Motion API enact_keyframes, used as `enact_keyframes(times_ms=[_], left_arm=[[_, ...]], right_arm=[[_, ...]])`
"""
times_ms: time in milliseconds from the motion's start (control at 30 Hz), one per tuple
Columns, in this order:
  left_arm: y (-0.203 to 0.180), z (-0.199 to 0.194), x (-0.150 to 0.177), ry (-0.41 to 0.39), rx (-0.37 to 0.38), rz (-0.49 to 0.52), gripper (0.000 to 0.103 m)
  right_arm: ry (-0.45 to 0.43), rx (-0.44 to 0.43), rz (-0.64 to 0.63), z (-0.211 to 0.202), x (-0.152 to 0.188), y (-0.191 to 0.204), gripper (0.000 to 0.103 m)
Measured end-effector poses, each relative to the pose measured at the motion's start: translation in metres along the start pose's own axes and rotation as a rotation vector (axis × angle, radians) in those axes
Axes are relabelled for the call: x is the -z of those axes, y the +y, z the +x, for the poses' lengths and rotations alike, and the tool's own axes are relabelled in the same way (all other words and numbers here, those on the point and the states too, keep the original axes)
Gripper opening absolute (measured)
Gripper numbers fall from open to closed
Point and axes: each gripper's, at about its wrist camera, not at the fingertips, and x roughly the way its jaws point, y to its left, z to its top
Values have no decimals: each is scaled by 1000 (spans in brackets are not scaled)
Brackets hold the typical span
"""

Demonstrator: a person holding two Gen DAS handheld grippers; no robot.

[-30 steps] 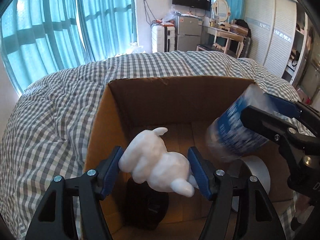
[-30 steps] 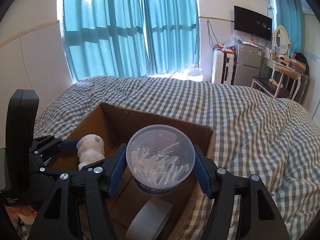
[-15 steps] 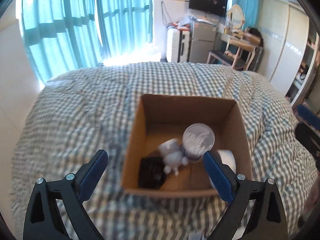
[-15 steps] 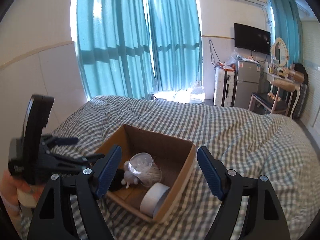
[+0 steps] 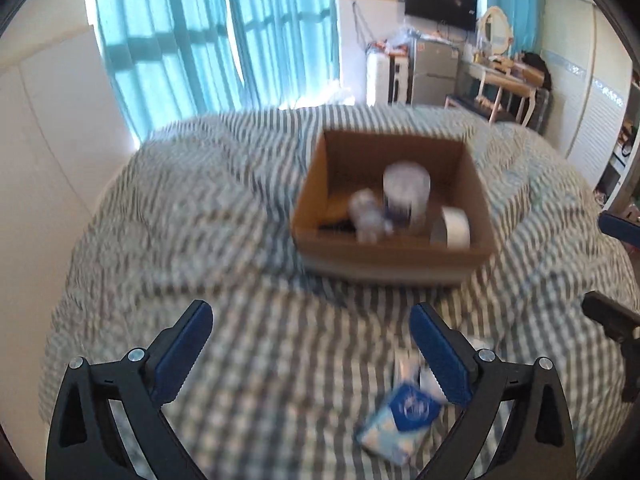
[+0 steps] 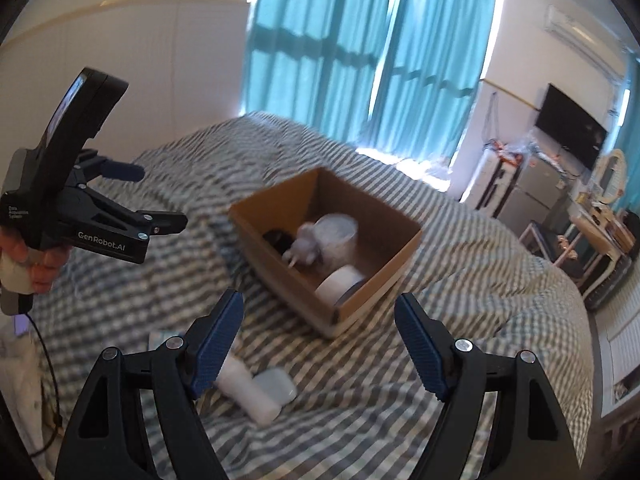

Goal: Organize objects
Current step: 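Grasp the tissue pack with the left tool while the right tool grasps the white spray bottle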

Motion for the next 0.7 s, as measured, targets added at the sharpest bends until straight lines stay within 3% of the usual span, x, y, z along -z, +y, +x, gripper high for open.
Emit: enact_keyframes(times_ms=[167, 400, 500, 700], left_arm=[[-16, 25, 45, 44, -28, 8, 102], [-39, 47, 76, 123, 43, 80, 102], [-48, 53, 88, 139, 66, 137, 102], [-57, 66, 95, 175, 101, 193, 102]], right_arm=[[101, -96, -105, 44, 30, 18, 78], [240, -217, -292, 97, 50, 42, 76], [276, -281, -306, 106, 57, 45, 71], [352, -316, -306, 124, 65, 50, 64]])
